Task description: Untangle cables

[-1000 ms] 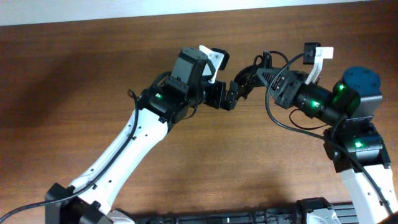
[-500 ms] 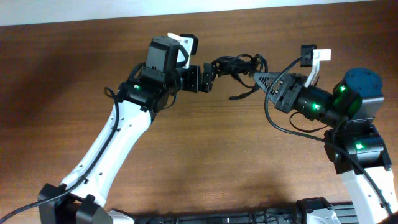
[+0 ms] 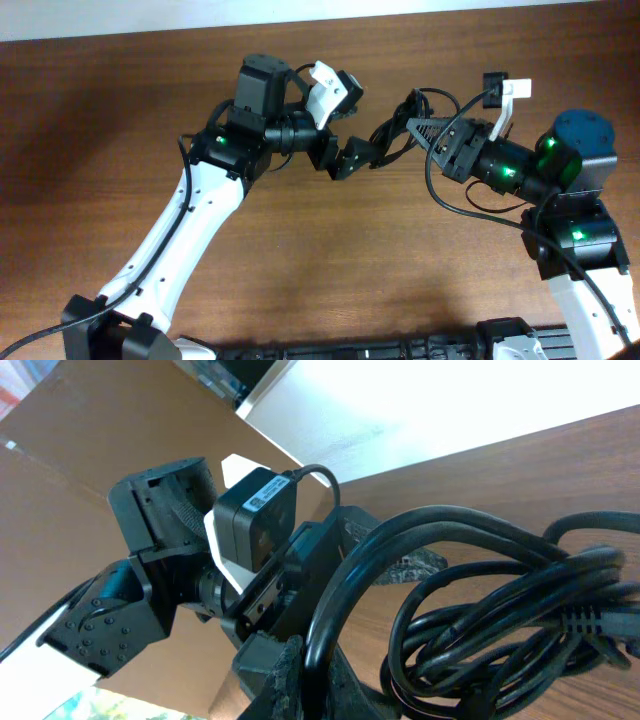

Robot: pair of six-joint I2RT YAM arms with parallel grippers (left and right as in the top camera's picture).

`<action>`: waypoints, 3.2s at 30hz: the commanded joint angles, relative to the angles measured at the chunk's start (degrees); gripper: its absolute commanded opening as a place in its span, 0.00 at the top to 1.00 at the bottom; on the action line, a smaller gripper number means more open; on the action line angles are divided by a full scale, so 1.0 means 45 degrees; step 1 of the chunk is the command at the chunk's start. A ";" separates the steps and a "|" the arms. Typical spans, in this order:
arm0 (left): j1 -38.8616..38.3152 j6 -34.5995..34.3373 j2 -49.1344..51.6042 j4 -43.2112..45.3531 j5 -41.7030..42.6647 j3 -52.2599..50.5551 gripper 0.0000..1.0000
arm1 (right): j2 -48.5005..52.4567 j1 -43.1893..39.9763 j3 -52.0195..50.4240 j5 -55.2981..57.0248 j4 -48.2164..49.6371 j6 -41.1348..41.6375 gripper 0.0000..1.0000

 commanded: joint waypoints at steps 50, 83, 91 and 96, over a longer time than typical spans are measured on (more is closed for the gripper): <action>0.0000 0.0670 0.0117 -0.0160 0.4075 0.0039 0.21 | 0.0194 0.0039 0.0228 -0.0928 0.1690 -0.1117 0.96; 0.1277 -0.2273 0.0117 0.0175 0.3351 0.0039 0.05 | 0.0554 0.0058 0.0228 -0.3269 0.1831 -0.2628 0.96; 0.0981 -0.2934 0.0117 0.0821 0.3104 0.0039 0.03 | 0.0554 0.0053 0.0228 -0.3604 0.1836 -0.2671 0.96; 0.0811 -0.2924 0.0117 0.0918 0.3084 0.0039 0.01 | 0.0554 0.0053 0.0228 -0.3604 0.1841 -0.2720 0.96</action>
